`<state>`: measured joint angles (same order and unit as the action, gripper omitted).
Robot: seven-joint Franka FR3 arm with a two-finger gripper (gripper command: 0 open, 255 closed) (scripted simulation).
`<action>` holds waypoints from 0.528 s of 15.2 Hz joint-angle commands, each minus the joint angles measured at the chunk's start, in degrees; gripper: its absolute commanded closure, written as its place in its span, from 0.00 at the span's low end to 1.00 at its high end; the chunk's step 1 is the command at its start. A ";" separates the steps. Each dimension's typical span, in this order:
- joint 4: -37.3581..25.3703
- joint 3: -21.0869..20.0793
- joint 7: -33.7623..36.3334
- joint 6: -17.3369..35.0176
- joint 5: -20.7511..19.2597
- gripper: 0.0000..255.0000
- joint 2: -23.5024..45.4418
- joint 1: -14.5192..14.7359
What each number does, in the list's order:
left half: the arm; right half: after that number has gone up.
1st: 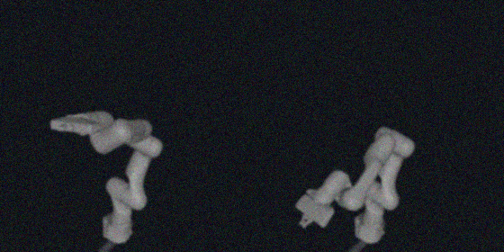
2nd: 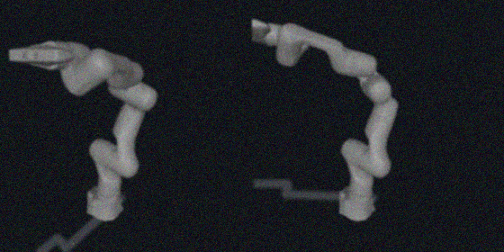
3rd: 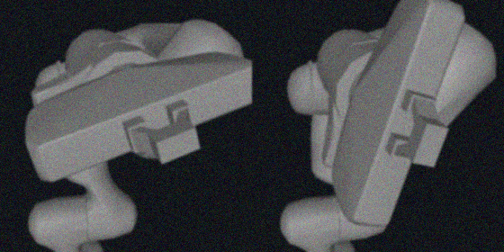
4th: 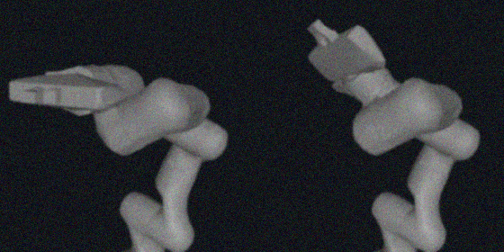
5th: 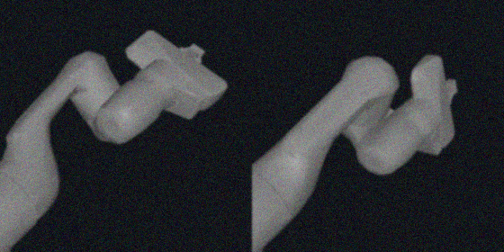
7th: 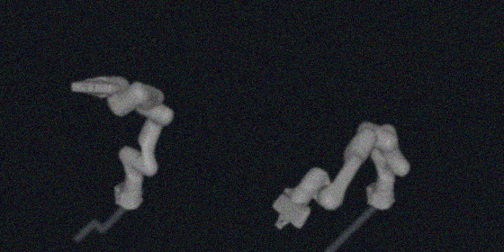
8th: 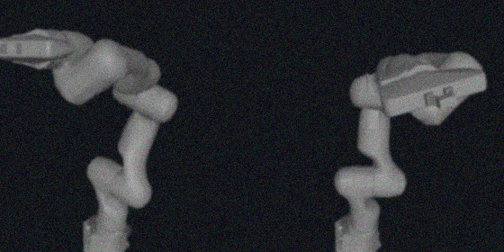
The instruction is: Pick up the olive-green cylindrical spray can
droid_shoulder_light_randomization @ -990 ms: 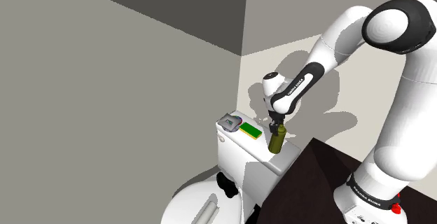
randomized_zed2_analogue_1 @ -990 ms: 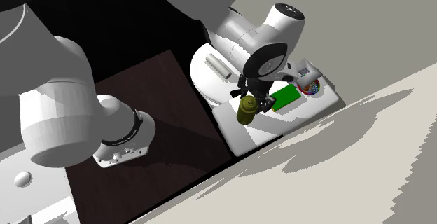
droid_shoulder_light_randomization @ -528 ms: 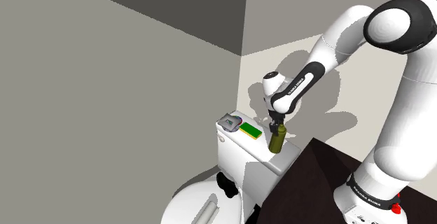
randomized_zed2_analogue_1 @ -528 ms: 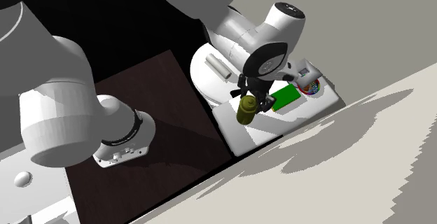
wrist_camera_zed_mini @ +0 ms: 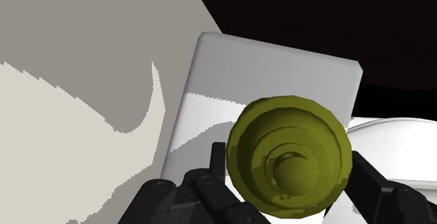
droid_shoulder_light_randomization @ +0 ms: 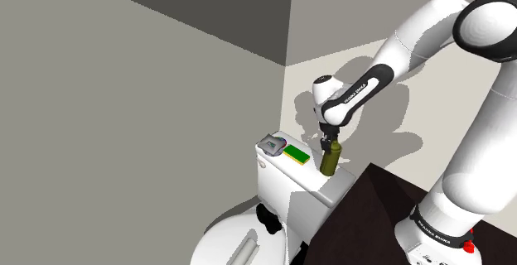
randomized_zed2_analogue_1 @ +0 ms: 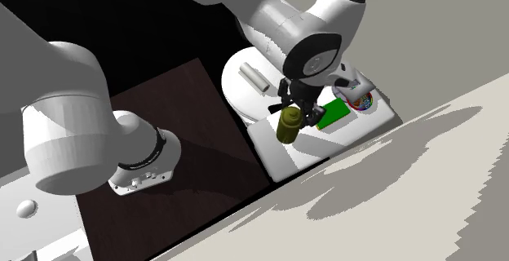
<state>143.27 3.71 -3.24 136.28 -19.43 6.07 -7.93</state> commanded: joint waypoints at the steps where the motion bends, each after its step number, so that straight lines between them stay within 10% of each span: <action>1: -0.28 -0.12 -0.57 -1.64 0.49 1.00 -1.41 0.05; 8: -0.73 -0.31 -1.88 -5.68 1.49 1.00 -5.10 0.17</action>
